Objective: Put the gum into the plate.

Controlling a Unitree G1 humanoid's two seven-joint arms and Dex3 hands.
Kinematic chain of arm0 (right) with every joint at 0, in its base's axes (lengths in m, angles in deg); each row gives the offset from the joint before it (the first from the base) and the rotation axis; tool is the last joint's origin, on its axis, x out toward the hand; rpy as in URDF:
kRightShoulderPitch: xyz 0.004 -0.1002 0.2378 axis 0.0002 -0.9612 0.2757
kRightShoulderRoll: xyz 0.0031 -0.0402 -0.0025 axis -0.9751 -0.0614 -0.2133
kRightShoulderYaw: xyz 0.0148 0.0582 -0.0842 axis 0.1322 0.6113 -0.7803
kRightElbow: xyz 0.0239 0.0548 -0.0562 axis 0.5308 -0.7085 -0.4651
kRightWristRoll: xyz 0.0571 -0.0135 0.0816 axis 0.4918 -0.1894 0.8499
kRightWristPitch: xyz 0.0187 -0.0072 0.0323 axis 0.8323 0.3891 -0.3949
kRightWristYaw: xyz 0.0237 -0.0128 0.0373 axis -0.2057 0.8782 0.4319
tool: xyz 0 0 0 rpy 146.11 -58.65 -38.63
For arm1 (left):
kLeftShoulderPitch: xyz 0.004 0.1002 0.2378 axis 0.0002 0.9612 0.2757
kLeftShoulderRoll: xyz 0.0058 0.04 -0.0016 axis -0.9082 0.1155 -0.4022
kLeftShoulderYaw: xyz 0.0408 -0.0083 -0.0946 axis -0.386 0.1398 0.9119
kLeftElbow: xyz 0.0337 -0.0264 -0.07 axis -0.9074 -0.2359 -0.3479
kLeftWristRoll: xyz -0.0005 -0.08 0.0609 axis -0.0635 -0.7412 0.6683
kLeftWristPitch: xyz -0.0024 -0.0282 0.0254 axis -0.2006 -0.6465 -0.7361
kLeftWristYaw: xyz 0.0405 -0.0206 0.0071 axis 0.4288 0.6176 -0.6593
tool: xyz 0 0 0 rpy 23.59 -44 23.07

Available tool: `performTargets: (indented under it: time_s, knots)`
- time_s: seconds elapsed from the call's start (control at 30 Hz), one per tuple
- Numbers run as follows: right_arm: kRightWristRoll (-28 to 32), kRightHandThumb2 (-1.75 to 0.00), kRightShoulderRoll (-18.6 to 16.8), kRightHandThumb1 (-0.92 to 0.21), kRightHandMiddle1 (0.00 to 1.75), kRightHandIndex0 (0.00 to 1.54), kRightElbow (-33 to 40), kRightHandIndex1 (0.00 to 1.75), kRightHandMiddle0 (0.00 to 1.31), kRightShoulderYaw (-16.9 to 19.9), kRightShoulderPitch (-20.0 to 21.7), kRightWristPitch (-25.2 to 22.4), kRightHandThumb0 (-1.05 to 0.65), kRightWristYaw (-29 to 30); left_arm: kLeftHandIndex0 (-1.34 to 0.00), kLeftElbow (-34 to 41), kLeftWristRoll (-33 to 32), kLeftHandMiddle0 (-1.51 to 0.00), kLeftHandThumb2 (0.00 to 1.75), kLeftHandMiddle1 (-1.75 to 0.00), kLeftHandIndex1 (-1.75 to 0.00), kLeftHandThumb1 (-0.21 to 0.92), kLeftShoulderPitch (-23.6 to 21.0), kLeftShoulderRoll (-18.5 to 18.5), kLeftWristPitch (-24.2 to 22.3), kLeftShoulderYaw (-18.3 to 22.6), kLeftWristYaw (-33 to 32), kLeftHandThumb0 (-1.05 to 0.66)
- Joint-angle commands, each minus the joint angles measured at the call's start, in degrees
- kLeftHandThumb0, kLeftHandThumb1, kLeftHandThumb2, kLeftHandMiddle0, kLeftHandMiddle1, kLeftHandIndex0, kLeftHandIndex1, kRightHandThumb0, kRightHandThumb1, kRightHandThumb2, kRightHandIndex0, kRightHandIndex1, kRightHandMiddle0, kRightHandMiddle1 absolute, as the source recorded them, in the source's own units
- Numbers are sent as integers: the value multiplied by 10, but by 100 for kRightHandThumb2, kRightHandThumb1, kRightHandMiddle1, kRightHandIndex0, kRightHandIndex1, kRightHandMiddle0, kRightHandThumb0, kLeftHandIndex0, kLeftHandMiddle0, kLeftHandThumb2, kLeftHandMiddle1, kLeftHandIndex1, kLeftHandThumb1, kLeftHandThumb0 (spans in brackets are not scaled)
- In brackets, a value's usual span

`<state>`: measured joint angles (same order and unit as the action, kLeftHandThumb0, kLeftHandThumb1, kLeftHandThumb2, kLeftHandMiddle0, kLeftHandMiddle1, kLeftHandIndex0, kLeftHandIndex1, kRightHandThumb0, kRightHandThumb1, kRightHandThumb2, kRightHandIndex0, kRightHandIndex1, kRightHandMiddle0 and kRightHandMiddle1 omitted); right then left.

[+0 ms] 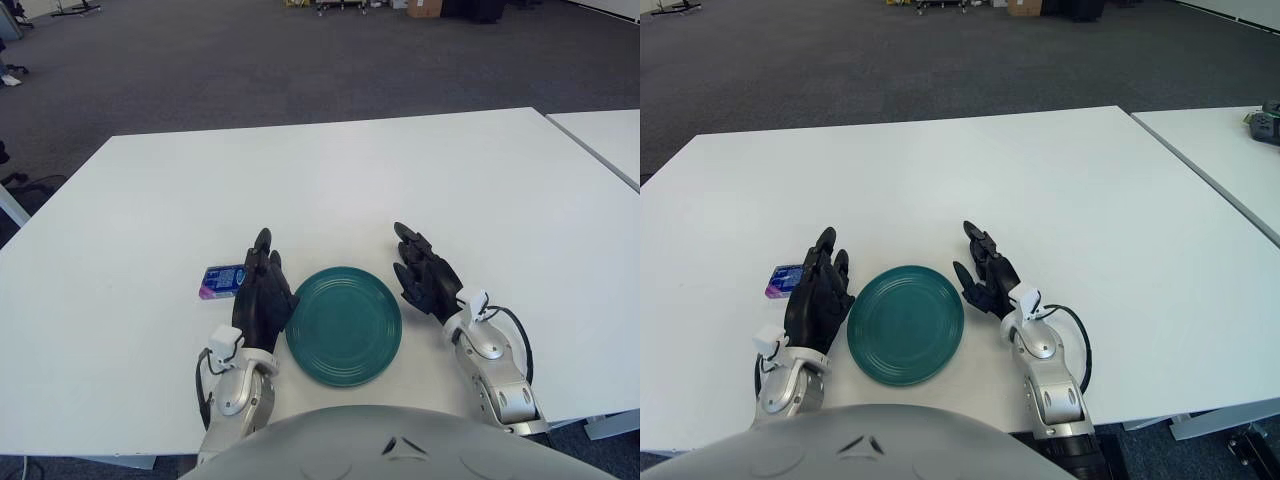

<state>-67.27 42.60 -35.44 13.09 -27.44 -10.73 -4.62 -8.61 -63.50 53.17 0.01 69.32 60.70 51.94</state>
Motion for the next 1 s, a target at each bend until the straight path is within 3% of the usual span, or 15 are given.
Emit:
performTargets:
  time_s: [0.0, 0.13, 0.23, 0.53, 0.7, 0.8, 0.97]
  knots:
    - [-1, -68, -7, -92, 16, 5, -32, 1, 0, 0, -1, -17, -89, 8, -9, 33, -7, -41, 82, -7, -83, 92, -29, -4, -17, 28, -9, -96]
    - [-2, -74, -12, -92, 22, 9, -46, 2, 0, 3, 4, -11, -86, 15, -16, 73, 12, -50, 71, -10, -94, 92, -53, -8, -49, 46, -27, -93]
    - [-2, -77, -14, -92, 25, 11, -53, 2, 0, 4, 7, -8, -83, 18, -17, 81, 75, -51, 67, -9, -96, 92, -58, -21, -56, 38, -43, -91]
    - [-1, -81, -22, -92, 35, 15, -64, 2, 0, 7, 11, -3, -78, 25, -8, 125, 210, -44, 61, -5, -92, 92, -79, -84, -127, 27, -25, -93]
    - [-1, -81, -25, -92, 37, 15, -63, 2, 0, 8, 11, -4, -77, 31, -7, 151, 323, -42, 56, -4, -91, 92, -83, -200, -124, 59, 33, -97]
    - [-2, -81, -24, -92, 37, 15, -64, 1, 0, 9, 11, -4, -77, 32, -7, 150, 359, -42, 55, -3, -93, 92, -84, -245, -112, 78, 56, -99]
    - [-3, -81, -21, -92, 36, 14, -68, 1, 0, 10, 14, -3, -76, 30, -7, 72, 410, -40, 54, -2, -98, 92, -125, -346, -53, 103, 83, -101]
